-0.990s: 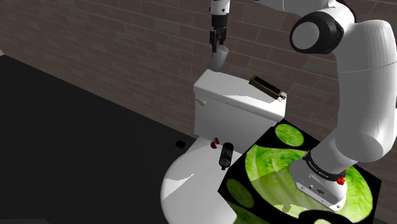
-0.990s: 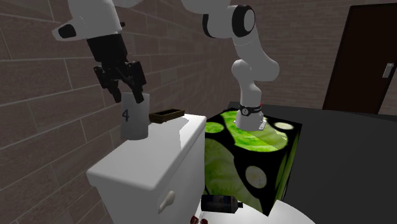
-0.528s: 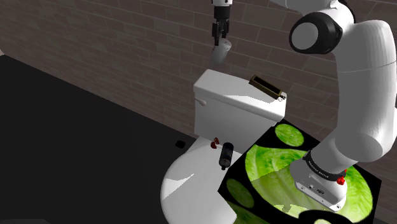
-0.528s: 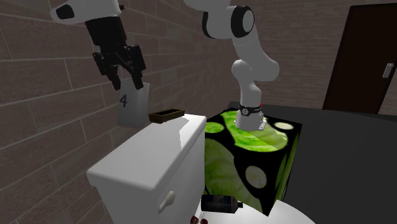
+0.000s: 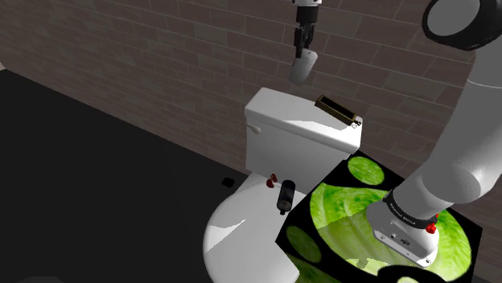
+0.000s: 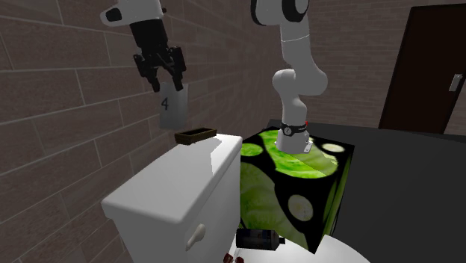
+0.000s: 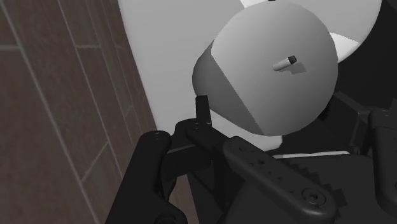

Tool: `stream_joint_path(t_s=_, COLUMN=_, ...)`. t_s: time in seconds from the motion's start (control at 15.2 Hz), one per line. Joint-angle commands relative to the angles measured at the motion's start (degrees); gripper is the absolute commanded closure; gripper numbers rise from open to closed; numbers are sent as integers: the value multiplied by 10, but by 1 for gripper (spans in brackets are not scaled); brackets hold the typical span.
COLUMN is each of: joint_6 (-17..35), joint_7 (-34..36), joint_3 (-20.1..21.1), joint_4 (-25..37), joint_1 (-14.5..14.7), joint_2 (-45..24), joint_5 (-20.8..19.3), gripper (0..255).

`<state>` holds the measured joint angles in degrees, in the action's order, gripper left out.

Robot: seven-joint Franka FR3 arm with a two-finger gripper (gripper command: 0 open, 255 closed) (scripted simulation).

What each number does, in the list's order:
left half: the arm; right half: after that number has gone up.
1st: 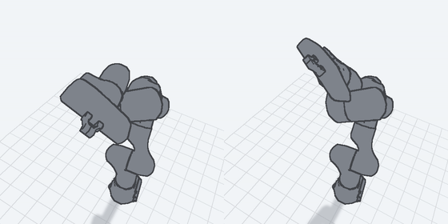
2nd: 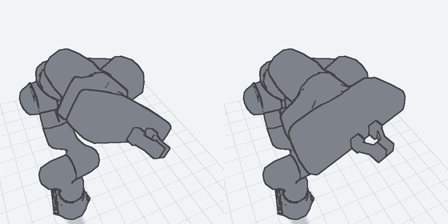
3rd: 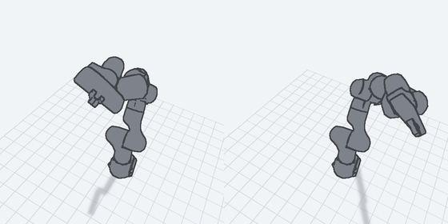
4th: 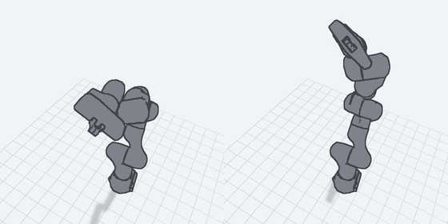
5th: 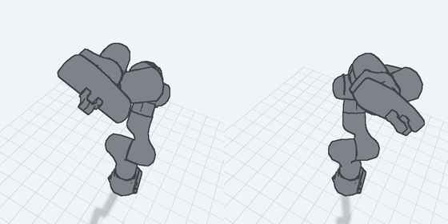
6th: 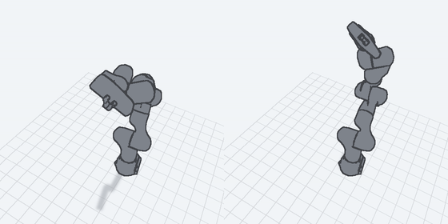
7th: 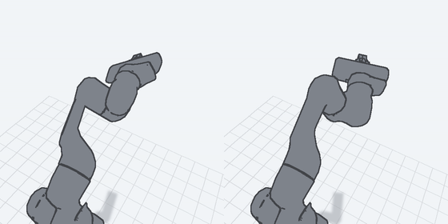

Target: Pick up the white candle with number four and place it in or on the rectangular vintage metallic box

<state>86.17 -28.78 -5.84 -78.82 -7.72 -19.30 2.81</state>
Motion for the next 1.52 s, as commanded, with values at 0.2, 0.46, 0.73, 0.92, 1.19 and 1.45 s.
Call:
stream_joint_path(t_s=0.2, joint_6=24, joint_7=-43, joint_3=-19, joint_4=-119, joint_1=-23, joint_2=94, joint_5=-15, gripper=255)
stream_joint_path(t_s=0.46, joint_6=31, joint_7=-78, joint_3=-36, joint_4=-187, joint_1=-41, joint_2=156, joint_5=-29, gripper=255)
stream_joint_path(t_s=0.73, joint_6=32, joint_7=-114, joint_3=-55, joint_4=-240, joint_1=-60, joint_2=210, joint_5=-46, gripper=255)
stream_joint_path(t_s=0.92, joint_6=31, joint_7=-136, joint_3=-67, joint_4=-266, joint_1=-72, joint_2=239, joint_5=-58, gripper=255)
stream_joint_path(t_s=1.19, joint_6=62, joint_7=-135, joint_3=-67, joint_4=-297, joint_1=-73, joint_2=238, joint_5=-58, gripper=255)
stream_joint_path(t_s=1.45, joint_6=92, joint_7=-135, joint_3=-68, joint_4=-325, joint_1=-73, joint_2=236, joint_5=-57, gripper=255)
